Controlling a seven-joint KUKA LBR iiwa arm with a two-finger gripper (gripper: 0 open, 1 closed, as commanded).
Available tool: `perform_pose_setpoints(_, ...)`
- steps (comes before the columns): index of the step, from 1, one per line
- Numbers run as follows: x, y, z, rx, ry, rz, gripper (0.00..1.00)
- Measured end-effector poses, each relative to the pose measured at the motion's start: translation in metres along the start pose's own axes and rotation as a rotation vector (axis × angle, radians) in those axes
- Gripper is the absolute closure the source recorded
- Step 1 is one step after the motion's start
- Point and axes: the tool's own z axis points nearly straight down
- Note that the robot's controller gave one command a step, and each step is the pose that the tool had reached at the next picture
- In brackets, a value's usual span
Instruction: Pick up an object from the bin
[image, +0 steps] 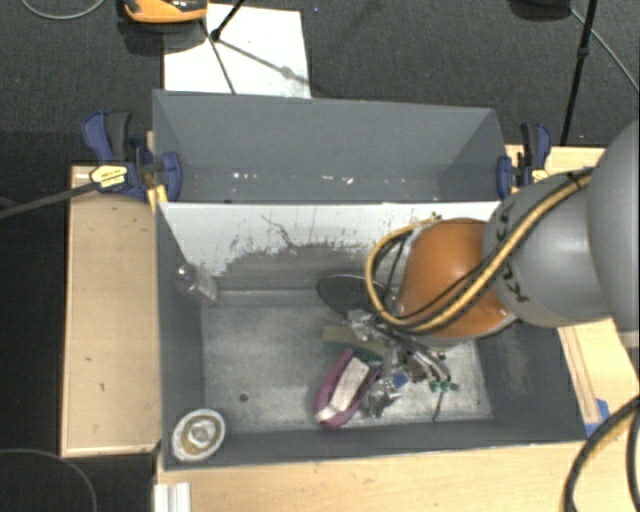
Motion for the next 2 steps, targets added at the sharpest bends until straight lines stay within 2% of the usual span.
perform_pose_setpoints(1,-0.003,0.0,-0.005,0.0,-0.009,0.004,1.0)
perform_pose_setpoints(2,-0.021,0.013,-0.147,0.0,-0.004,-0.163,1.0)
